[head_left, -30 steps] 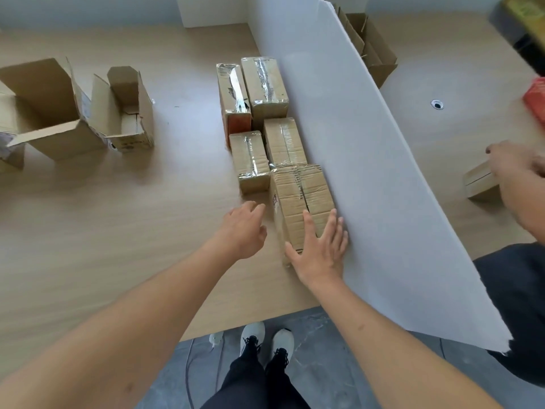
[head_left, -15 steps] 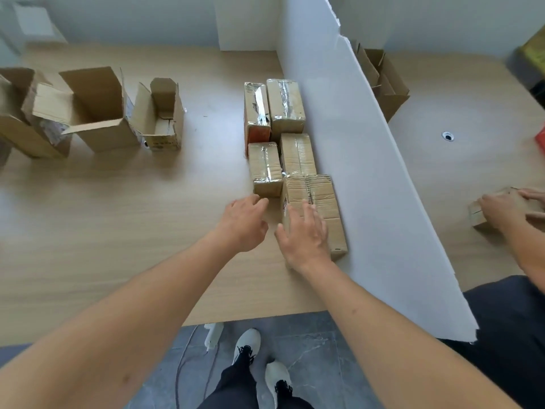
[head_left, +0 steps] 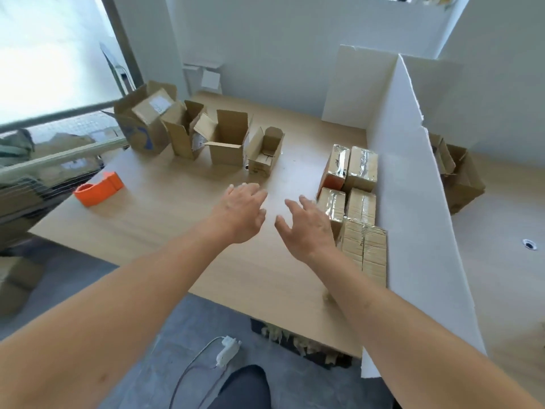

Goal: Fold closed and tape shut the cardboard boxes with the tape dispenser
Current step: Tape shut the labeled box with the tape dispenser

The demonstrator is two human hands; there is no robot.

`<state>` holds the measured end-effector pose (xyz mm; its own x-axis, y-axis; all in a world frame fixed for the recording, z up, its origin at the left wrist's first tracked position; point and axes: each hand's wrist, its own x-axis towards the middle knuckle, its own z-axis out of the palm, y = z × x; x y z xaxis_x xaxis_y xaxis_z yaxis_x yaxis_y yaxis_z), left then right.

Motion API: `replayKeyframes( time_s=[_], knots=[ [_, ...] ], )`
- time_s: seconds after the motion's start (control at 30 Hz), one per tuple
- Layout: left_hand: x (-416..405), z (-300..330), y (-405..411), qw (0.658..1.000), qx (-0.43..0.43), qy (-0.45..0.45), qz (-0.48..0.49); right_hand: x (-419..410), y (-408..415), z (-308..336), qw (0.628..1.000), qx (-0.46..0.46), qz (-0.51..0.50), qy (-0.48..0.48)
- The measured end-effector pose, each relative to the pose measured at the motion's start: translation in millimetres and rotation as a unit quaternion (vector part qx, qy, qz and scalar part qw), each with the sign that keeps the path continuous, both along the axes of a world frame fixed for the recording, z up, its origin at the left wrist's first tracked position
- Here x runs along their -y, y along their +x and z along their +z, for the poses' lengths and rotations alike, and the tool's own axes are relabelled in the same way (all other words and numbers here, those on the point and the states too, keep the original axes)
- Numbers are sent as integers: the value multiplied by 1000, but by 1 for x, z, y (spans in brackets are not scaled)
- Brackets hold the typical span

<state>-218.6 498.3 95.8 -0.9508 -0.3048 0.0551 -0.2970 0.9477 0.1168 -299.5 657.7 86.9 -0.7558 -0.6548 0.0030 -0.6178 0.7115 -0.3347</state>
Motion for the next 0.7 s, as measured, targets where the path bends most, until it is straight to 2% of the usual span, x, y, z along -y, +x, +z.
replayKeyframes(
  time_s=[0.33,0.57,0.7],
  knots=[
    [116,51,84,990,-51,16,133,140,50,45,991,-54,125,-12],
    [270,57,141,988,-51,-4,143,303,96,54,984,-64,164,-12],
    [366,58,163,990,-52,-1,128,397,120,53,987,-43,152,-19]
  ],
)
